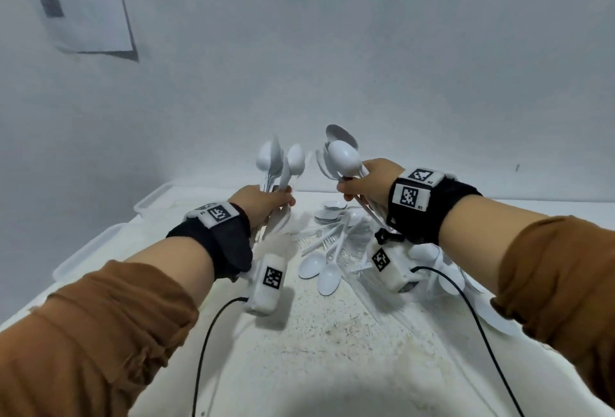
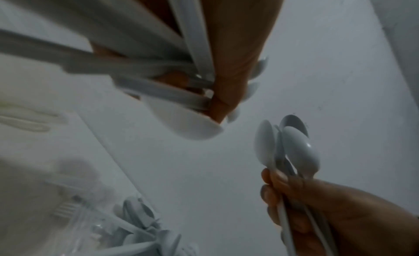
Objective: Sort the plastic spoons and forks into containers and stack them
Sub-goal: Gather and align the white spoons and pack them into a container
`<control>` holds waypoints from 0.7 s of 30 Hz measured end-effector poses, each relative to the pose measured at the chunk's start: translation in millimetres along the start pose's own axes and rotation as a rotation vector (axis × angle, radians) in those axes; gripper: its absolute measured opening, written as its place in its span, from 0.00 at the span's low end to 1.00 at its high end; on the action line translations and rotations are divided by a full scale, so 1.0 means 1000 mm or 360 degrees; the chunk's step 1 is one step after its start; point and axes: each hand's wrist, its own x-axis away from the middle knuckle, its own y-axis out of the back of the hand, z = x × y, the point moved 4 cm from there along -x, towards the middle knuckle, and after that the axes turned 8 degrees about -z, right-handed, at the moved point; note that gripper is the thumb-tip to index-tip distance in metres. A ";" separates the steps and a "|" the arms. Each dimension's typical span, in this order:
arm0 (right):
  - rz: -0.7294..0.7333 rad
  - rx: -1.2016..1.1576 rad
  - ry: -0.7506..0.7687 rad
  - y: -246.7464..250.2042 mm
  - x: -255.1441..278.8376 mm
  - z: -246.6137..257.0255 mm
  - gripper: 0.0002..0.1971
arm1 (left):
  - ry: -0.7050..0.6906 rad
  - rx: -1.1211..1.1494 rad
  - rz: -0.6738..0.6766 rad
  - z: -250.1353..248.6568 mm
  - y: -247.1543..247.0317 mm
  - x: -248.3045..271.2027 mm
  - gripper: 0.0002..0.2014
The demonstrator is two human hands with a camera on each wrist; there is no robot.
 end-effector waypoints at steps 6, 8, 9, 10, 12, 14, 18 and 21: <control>-0.0174 -0.0322 0.0057 -0.004 0.021 0.005 0.06 | -0.0097 0.0420 -0.0137 -0.008 -0.003 0.023 0.05; -0.0155 -0.0391 0.0063 -0.009 0.029 0.005 0.07 | -0.0126 0.0421 -0.0145 -0.009 -0.004 0.030 0.04; -0.0146 -0.0442 0.0066 -0.011 0.032 0.005 0.07 | -0.0140 0.0409 -0.0141 -0.009 -0.005 0.030 0.04; -0.0136 -0.0486 0.0068 -0.012 0.035 0.005 0.06 | -0.0148 0.0410 -0.0130 -0.008 -0.006 0.030 0.04; -0.0123 -0.0536 0.0074 -0.014 0.041 0.005 0.06 | -0.0142 0.0451 -0.0126 -0.006 -0.008 0.033 0.05; -0.0118 -0.0543 0.0073 -0.016 0.044 0.003 0.05 | -0.0124 0.0526 -0.0126 -0.004 -0.009 0.037 0.03; -0.0108 -0.0602 0.0046 -0.018 0.049 -0.002 0.05 | -0.0075 0.0615 -0.0097 0.002 -0.012 0.042 0.05; -0.0125 -0.0740 0.0025 -0.018 0.052 -0.006 0.05 | -0.0036 0.0824 -0.0018 0.007 -0.015 0.043 0.07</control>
